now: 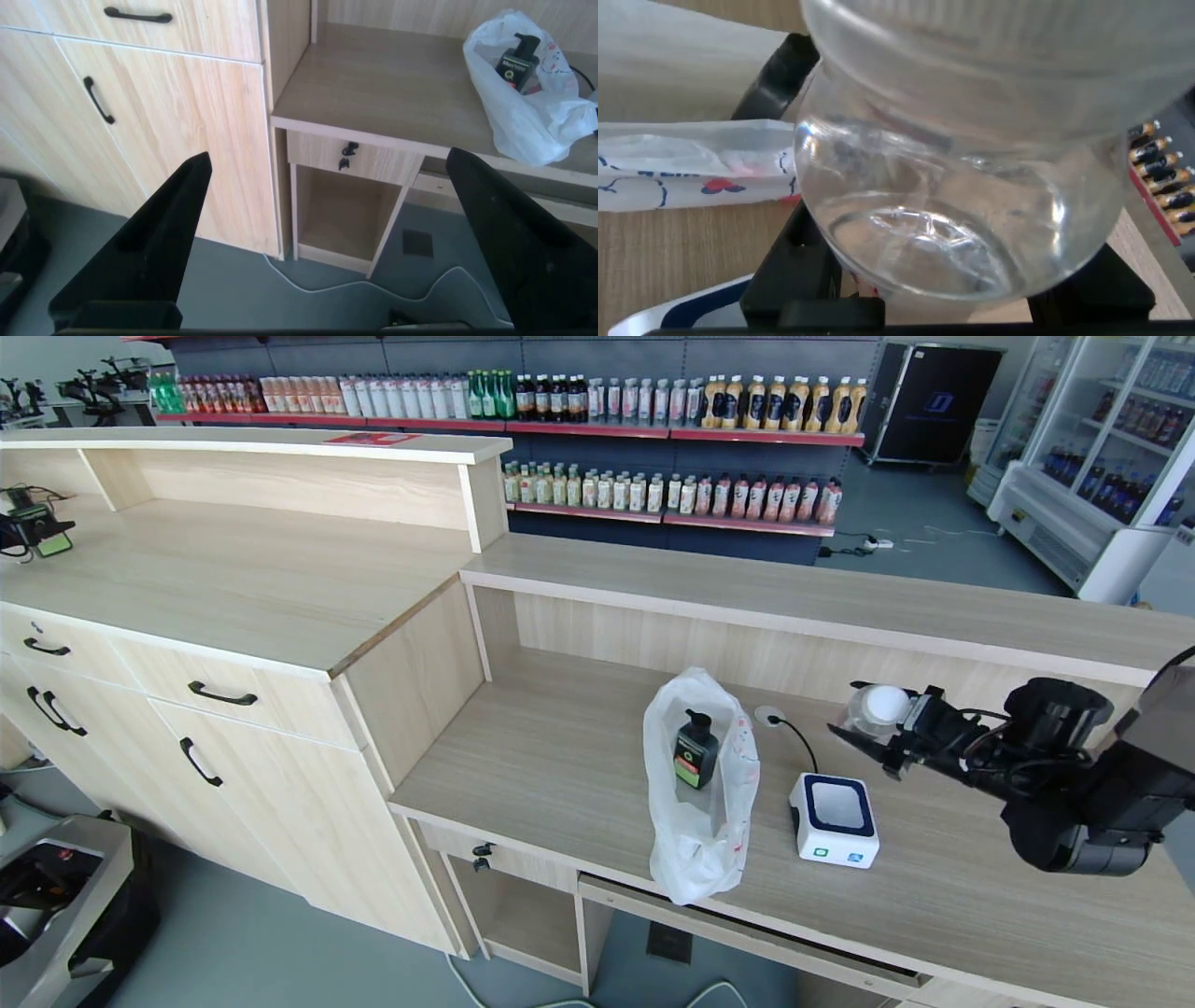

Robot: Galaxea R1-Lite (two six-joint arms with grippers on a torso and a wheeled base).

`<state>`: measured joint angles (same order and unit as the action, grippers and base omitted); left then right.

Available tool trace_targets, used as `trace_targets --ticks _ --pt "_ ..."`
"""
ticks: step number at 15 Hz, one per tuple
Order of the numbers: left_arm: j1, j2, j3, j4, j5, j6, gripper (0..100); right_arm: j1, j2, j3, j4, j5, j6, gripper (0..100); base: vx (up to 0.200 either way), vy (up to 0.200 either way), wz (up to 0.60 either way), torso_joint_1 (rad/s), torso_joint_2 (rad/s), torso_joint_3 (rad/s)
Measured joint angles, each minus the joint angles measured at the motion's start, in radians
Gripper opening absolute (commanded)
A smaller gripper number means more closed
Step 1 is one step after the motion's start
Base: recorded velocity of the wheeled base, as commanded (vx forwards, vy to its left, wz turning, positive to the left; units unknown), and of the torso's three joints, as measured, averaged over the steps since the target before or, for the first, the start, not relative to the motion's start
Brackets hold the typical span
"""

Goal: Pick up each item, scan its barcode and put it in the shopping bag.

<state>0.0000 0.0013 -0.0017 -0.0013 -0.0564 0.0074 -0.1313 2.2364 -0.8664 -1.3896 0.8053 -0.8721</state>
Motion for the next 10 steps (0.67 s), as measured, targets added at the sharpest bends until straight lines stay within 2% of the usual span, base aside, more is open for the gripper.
trace_targets --ticks 2,5,7,9,10 --pt "0.000 0.000 0.000 0.000 0.000 0.000 100 -0.024 -0.166 0.046 0.181 -0.152 0.186 0 0.000 0.000 0.00 0.000 0.00 0.000" --pt "0.000 0.000 0.000 0.000 0.000 0.000 100 -0.041 -0.422 0.145 0.433 -0.474 0.485 0 0.000 0.000 0.00 0.000 0.00 0.000" --pt "0.000 0.000 0.000 0.000 0.000 0.000 100 -0.044 -0.537 0.233 0.494 -0.632 0.558 0 0.000 0.000 0.00 0.000 0.00 0.000" --pt "0.000 0.000 0.000 0.000 0.000 0.000 100 -0.034 -0.596 0.260 0.502 -0.794 0.568 0 0.000 0.000 0.00 0.000 0.00 0.000" --pt "0.000 0.000 0.000 0.000 0.000 0.000 100 -0.020 -0.609 0.264 0.501 -0.836 0.566 0 0.000 0.000 0.00 0.000 0.00 0.000"
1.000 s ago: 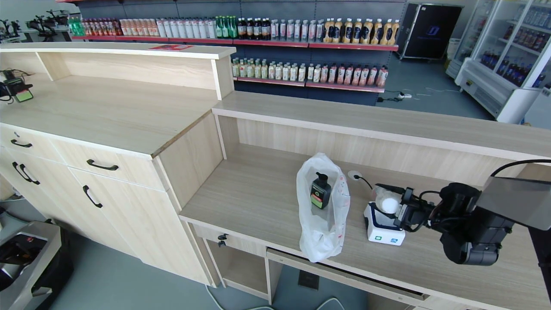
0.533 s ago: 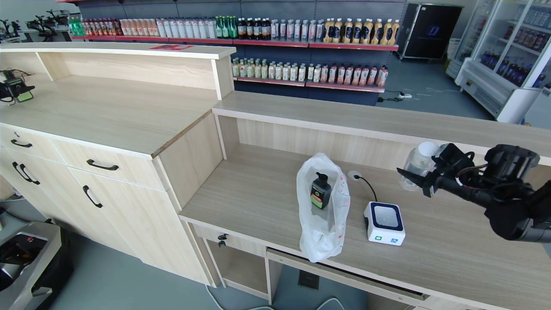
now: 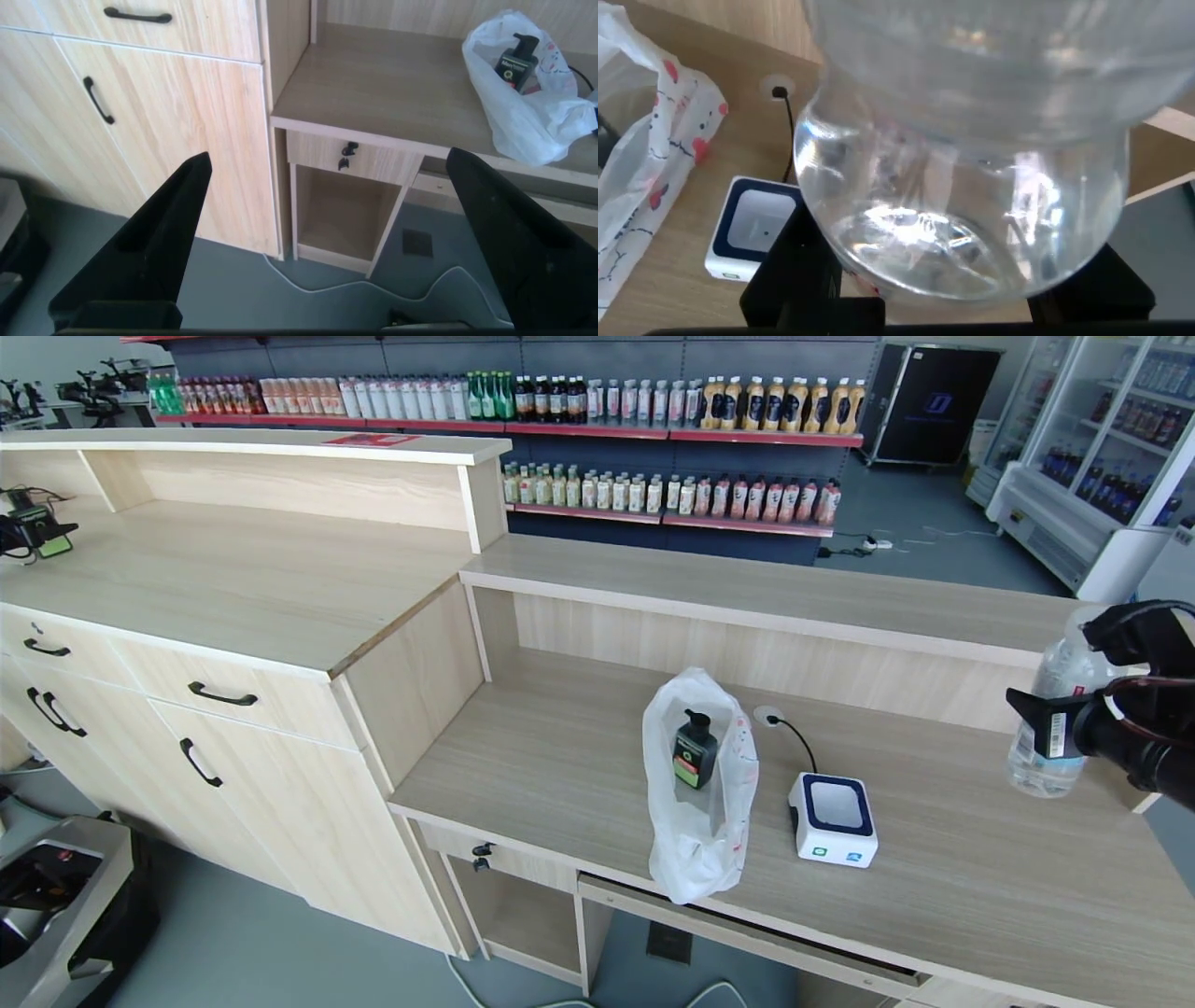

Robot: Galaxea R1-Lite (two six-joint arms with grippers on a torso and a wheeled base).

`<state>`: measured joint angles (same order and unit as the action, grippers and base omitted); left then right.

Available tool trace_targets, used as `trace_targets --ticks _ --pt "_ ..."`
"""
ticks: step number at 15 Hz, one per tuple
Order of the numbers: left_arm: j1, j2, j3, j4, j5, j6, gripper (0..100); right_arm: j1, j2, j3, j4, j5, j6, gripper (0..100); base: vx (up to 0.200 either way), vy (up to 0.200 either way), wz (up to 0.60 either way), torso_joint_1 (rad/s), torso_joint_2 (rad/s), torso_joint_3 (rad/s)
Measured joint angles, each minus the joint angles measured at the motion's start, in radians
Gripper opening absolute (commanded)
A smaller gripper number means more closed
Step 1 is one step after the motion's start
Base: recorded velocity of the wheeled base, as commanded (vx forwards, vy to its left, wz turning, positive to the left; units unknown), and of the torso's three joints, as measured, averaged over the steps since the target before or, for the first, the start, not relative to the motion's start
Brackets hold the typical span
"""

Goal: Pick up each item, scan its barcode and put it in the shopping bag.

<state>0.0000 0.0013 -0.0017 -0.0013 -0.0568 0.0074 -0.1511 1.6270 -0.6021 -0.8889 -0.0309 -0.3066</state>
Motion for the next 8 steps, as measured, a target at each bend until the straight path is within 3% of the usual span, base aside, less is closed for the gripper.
trace_targets --ticks 2,8 --pt "0.000 0.000 0.000 0.000 0.000 0.000 100 0.019 -0.013 0.003 -0.009 -0.006 -0.005 0 0.000 0.000 0.00 0.000 0.00 0.000" --pt "0.000 0.000 0.000 0.000 0.000 0.000 100 0.070 -0.018 0.010 -0.044 0.067 -0.029 0 0.000 0.000 0.60 0.001 0.00 0.007"
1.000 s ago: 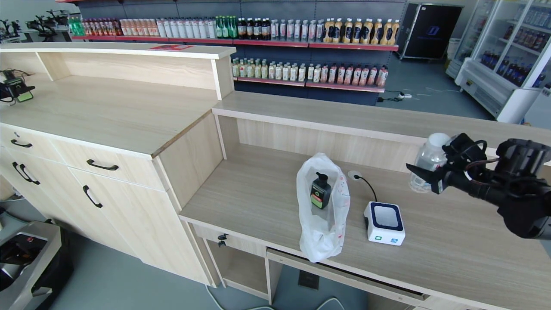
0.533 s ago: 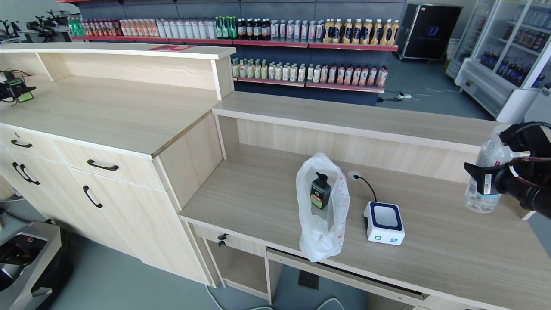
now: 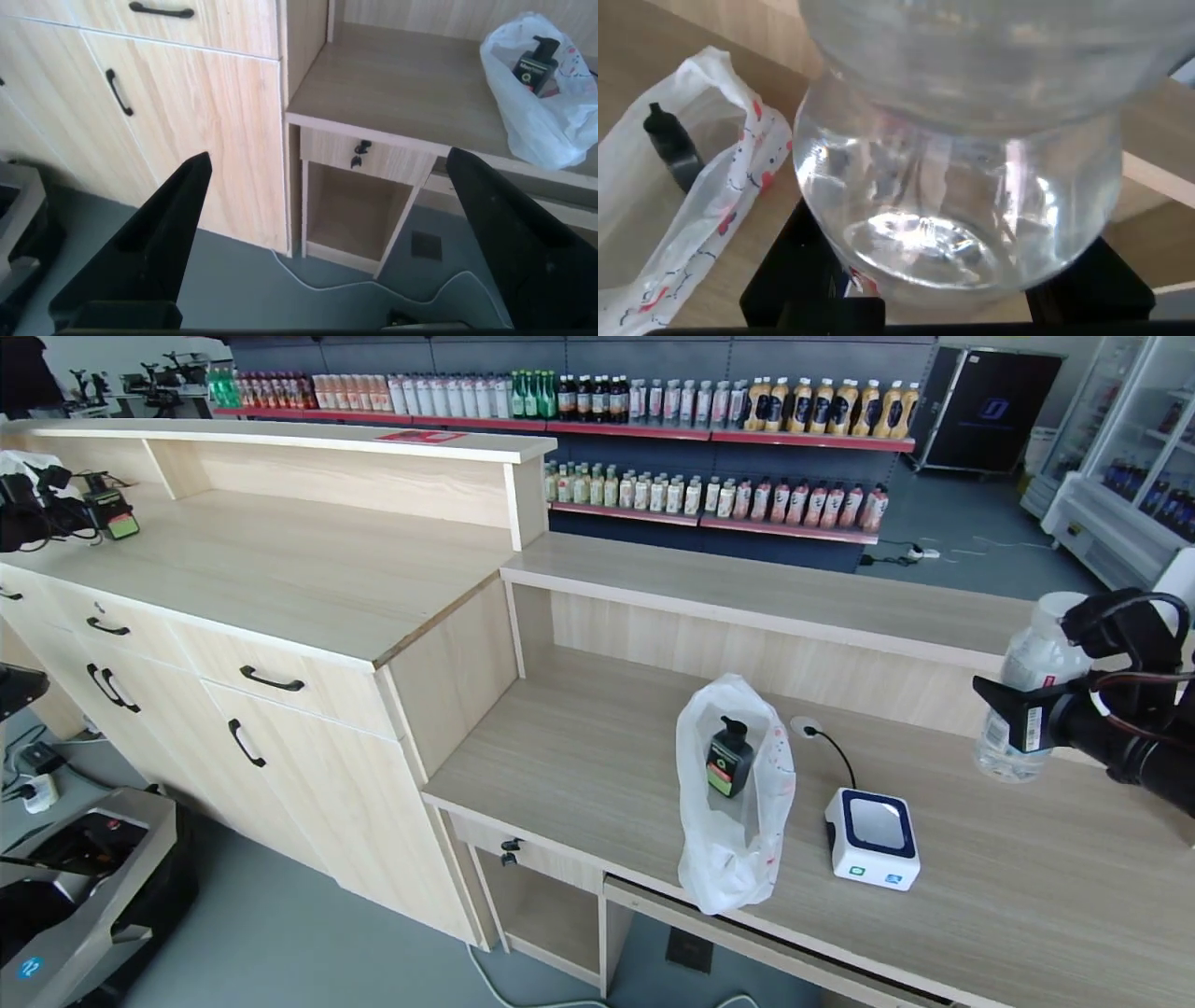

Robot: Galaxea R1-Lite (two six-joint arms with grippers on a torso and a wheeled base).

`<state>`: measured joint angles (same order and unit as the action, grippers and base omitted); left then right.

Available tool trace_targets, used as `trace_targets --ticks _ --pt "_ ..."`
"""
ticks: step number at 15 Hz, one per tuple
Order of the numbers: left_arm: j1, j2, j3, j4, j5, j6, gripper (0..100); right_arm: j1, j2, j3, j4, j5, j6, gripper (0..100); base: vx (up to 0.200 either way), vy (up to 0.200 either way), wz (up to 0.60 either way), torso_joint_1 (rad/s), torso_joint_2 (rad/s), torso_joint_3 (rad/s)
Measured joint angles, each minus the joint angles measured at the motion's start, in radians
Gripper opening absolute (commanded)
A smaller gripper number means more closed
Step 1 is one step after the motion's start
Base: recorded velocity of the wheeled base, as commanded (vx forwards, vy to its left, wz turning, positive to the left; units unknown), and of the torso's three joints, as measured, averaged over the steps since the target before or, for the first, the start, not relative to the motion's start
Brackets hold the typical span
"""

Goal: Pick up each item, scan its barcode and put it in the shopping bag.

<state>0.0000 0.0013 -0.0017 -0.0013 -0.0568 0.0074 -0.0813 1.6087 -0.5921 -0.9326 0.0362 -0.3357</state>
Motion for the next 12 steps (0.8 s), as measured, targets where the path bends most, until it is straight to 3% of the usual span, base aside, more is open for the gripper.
trace_targets --ticks 3,7,12 --pt "0.000 0.000 0.000 0.000 0.000 0.000 100 0.066 0.030 0.000 -0.040 0.005 -0.005 0 0.000 0.000 0.40 0.002 0.00 0.005" --pt "-0.001 0.000 0.000 0.000 0.000 0.000 100 0.113 0.151 -0.004 -0.102 0.242 0.004 0 0.000 0.000 0.00 0.000 0.00 0.000" --pt "0.000 0.000 0.000 0.000 0.000 0.000 100 0.114 0.368 -0.008 -0.212 0.330 0.002 0 0.000 0.000 0.00 0.000 0.00 0.000"
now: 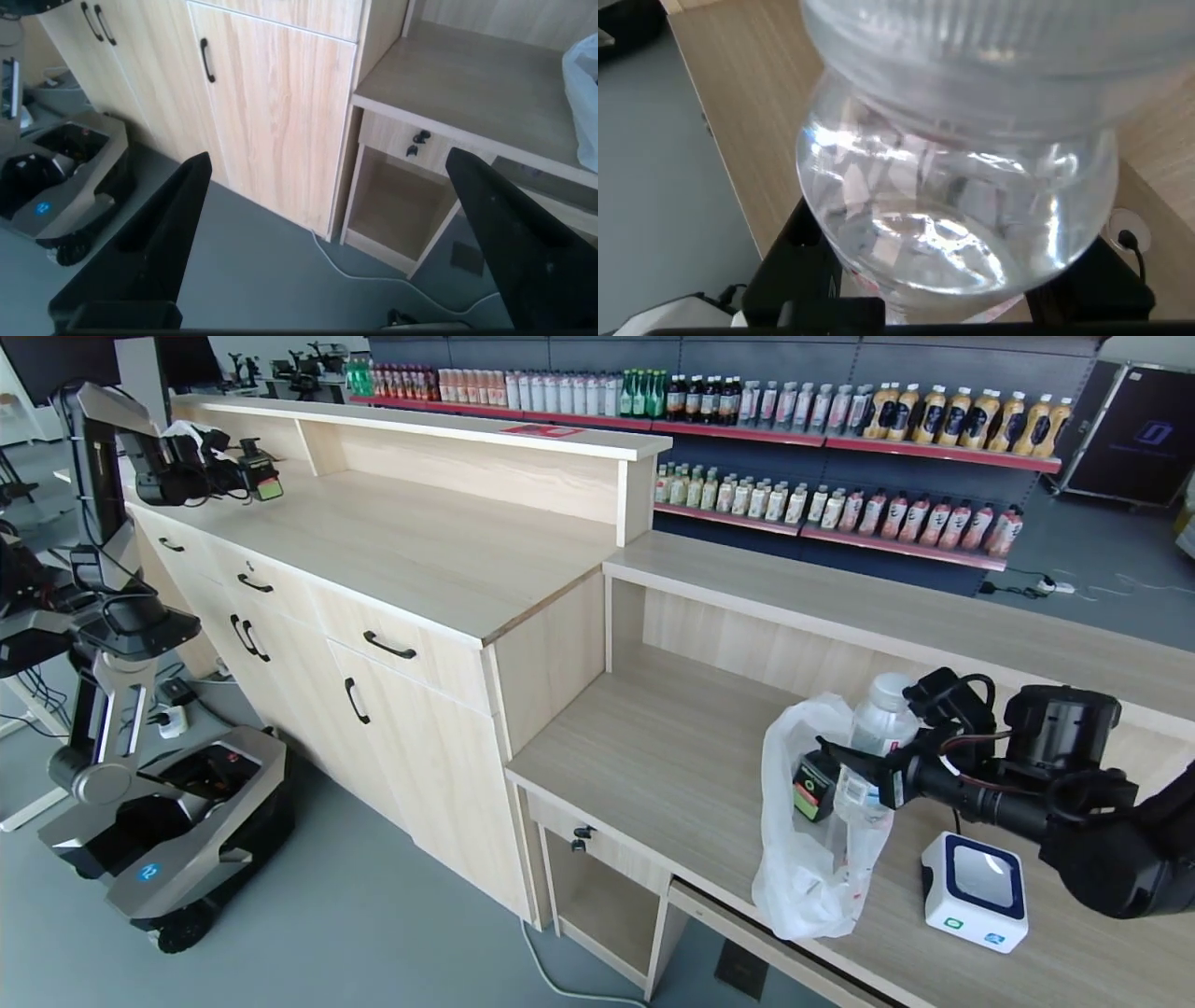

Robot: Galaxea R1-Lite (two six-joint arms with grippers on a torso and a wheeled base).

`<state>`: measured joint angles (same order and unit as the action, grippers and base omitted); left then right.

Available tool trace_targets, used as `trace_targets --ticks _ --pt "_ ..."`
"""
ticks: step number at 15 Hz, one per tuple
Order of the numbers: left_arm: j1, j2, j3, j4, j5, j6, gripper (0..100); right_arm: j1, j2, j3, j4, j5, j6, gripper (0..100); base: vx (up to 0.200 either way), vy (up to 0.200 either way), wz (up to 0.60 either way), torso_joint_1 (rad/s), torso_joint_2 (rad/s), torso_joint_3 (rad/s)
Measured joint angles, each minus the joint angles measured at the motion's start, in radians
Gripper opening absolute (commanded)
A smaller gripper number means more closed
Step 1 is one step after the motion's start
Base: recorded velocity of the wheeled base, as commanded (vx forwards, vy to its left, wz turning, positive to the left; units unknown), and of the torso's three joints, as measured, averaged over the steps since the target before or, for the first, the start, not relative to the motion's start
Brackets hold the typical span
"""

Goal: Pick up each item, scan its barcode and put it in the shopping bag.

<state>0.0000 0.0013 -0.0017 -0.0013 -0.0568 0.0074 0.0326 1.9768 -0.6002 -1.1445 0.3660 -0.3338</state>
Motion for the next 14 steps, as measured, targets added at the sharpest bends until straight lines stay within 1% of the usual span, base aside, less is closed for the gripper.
trace_targets --ticks 3,6,9,11,14 --pt "0.000 0.000 0.000 0.000 0.000 0.000 100 0.002 0.105 -0.003 -0.093 0.065 -0.005 0 0.000 0.000 0.00 0.000 0.00 0.000" --pt "0.000 0.000 0.000 0.000 0.000 0.000 100 0.000 0.194 -0.010 -0.143 0.075 -0.006 0 0.000 0.000 0.00 0.000 0.00 0.000" --pt "0.000 0.000 0.000 0.000 0.000 0.000 100 0.001 0.279 -0.030 -0.229 0.086 -0.004 0 0.000 0.000 0.00 0.000 0.00 0.000" --pt "0.000 0.000 0.000 0.000 0.000 0.000 100 0.000 0.321 -0.044 -0.235 0.121 -0.003 0 0.000 0.000 0.00 0.000 0.00 0.000" --pt "0.000 0.000 0.000 0.000 0.000 0.000 100 -0.003 0.369 -0.061 -0.243 0.139 -0.001 0 0.000 0.000 0.00 0.000 0.00 0.000"
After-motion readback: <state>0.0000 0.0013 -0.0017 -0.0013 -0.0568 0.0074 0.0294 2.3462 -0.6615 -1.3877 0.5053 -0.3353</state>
